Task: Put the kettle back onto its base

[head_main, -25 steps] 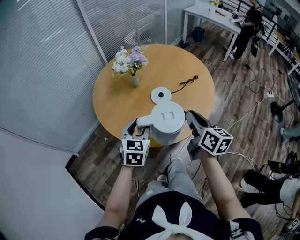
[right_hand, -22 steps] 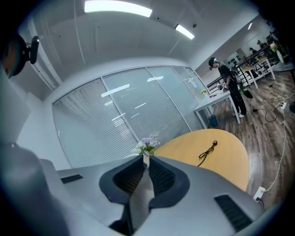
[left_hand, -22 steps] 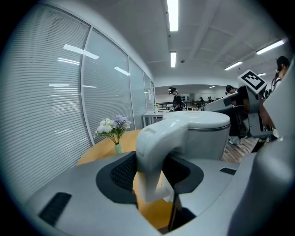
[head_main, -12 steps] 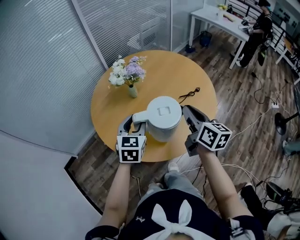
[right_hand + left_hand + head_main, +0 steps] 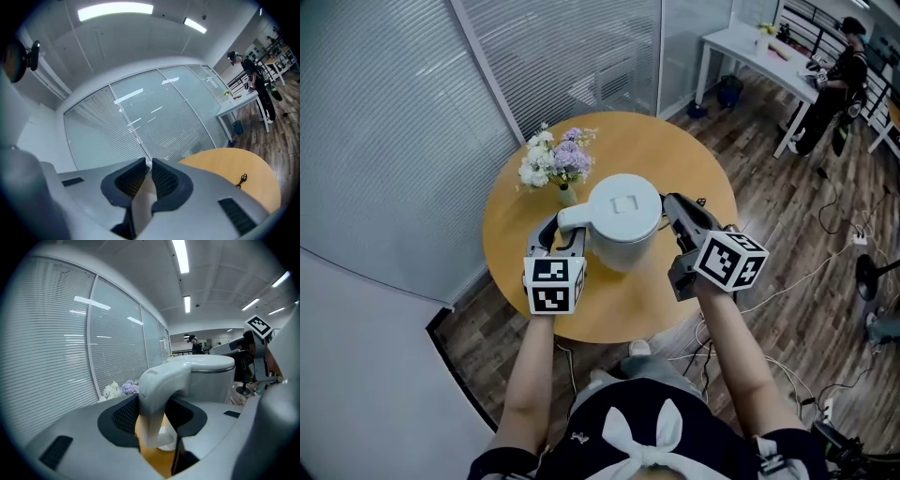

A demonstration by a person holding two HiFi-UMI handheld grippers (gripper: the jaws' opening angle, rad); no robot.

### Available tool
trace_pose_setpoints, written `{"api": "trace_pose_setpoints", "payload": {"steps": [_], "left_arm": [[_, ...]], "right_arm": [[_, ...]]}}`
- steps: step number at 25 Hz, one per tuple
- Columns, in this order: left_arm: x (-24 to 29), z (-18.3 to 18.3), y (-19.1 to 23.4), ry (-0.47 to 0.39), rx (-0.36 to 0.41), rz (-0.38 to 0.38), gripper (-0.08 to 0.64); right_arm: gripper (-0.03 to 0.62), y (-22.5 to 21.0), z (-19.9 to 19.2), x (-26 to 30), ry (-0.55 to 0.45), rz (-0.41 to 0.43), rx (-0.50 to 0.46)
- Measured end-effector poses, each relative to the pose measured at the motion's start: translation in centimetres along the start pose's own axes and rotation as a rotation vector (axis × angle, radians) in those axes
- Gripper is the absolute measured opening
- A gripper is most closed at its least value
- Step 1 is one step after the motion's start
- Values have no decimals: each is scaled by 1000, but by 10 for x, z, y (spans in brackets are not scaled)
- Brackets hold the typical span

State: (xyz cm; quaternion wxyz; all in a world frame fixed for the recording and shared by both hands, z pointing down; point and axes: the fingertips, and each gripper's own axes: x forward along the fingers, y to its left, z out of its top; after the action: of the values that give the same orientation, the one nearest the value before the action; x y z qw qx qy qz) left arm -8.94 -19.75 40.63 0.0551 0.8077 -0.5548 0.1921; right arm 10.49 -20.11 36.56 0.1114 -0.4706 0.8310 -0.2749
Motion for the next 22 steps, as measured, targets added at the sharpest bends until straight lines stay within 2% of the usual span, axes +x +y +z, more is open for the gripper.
{"api": "trace_pose_setpoints", "payload": {"steps": [9, 15, 22], "left_arm": [[21, 31, 24, -25, -20, 93, 183], [29, 35, 33, -28, -36, 105, 183], [37, 40, 40, -16, -17, 106, 183]], "right_arm": [[49, -4, 31, 45, 25, 83, -25], [49, -4, 38, 59, 18, 112, -20], [49, -8, 40, 71, 17, 113, 0]]}}
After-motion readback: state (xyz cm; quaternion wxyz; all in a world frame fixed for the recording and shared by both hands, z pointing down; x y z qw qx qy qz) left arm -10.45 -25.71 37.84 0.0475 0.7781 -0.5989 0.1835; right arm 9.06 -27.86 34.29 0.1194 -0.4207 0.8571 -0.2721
